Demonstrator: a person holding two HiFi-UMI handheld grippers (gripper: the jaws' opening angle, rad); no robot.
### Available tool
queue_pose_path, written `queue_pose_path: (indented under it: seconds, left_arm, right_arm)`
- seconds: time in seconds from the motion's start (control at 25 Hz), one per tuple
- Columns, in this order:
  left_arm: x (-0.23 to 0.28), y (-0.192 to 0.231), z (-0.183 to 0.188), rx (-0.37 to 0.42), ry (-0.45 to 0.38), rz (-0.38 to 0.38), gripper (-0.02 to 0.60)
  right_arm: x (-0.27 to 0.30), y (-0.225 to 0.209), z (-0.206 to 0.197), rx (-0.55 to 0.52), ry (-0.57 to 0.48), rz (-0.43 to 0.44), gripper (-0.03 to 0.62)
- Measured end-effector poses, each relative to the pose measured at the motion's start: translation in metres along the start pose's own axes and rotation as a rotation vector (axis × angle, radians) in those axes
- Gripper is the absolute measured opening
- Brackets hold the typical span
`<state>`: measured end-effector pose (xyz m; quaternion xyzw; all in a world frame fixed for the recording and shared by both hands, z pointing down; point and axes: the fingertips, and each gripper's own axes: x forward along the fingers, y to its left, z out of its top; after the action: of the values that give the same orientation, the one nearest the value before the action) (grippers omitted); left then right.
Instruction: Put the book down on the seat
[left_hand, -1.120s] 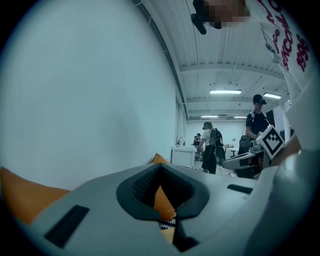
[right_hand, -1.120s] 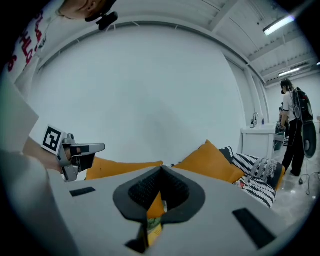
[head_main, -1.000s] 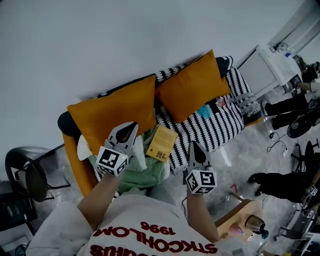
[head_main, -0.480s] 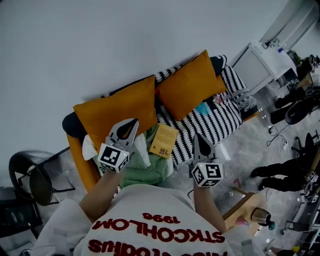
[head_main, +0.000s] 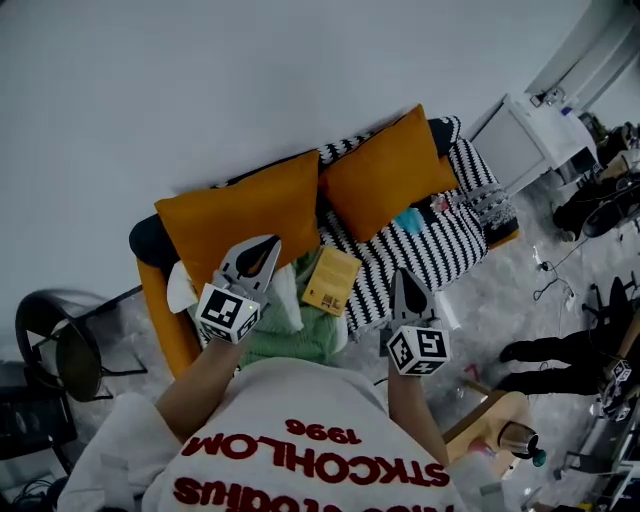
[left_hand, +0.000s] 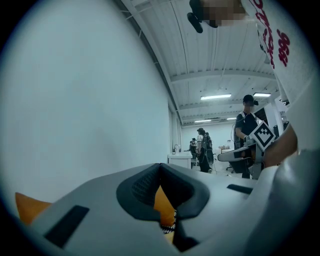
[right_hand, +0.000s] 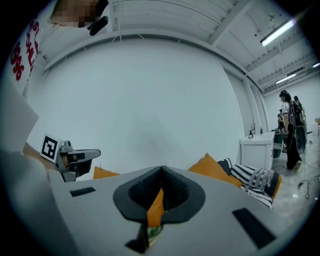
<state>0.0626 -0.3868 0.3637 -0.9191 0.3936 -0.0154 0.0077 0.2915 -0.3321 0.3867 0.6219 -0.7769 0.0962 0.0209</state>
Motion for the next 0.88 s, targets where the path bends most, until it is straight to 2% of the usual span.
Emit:
queue_pose_path:
  seconds: [0.88]
  left_arm:
    - [-0.0074,-0.0057,0.0022,-0.009,-0.009,0.005,0.015]
  right_arm:
    - [-0.0049,0.0053,-0.0037,-0.017,-0.001,0.006,0.025]
